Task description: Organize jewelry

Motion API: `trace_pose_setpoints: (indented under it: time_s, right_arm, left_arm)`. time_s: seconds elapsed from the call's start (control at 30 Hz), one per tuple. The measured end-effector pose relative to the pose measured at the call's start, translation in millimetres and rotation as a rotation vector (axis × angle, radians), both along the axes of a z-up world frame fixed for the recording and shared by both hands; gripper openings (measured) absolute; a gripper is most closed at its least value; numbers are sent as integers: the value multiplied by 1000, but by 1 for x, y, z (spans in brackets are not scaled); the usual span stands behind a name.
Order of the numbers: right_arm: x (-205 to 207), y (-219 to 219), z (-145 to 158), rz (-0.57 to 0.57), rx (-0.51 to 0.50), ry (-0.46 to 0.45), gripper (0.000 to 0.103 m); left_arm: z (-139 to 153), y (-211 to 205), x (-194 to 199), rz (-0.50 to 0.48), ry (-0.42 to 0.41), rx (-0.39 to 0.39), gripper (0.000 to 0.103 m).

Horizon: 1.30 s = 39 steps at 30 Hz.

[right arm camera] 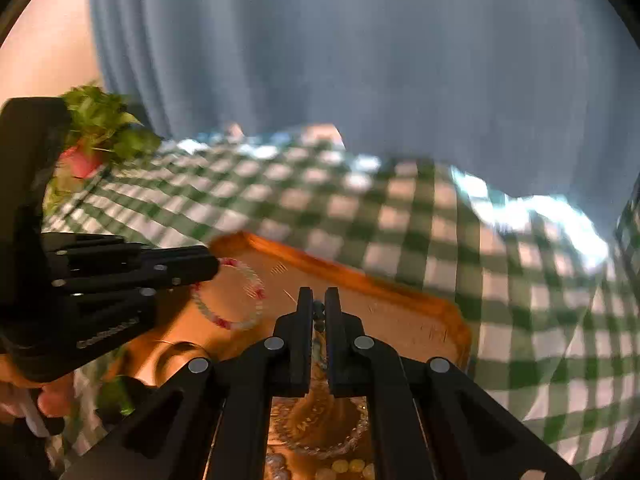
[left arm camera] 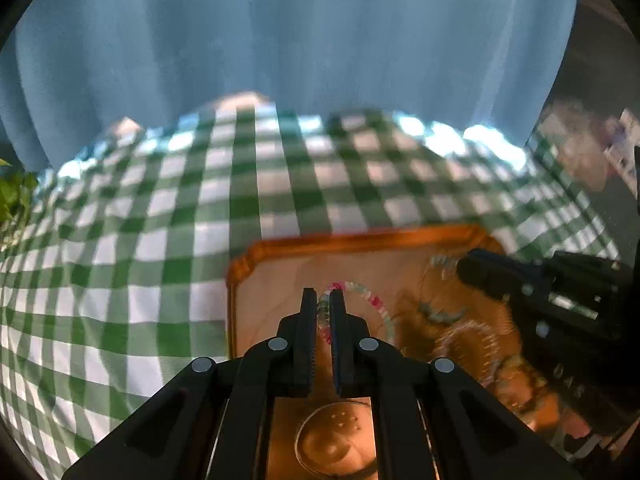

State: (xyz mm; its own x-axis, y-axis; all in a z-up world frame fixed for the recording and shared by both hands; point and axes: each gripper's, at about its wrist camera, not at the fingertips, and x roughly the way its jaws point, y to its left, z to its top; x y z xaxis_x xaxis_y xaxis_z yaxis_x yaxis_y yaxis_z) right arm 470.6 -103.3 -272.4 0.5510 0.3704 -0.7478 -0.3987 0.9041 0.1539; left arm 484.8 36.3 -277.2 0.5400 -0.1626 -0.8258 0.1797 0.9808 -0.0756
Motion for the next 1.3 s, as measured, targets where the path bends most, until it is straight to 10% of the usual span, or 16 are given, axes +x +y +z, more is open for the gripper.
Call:
trace_pose_setpoints:
  time_s: [0.27,0.33,0.5,0.6,1.03,1.3]
  right_arm:
    - [18,-10,-36,-91,-73,148,7]
    - [14,-10,-38,-95,-77,180,25]
    - [-24,-15,-5,-127,-41,134,52]
    - [-61,-24,20,-179,-46,96,69]
    - [-251,-41,148,-257,-10,-65,75]
    - [-380,-41,219,-332,-52,-143,83]
  left_arm:
    - [-27,7,11,63,137,47,10]
    - [-20,8,3,94,153,61,18]
    - [31,4,-49,75,25,46,83]
    - [65,-4,-96,61,-44,41,83]
    - [207,-28,-314,66,-313,-14,84]
    - [252,-32,-428,130,-288,-6,103]
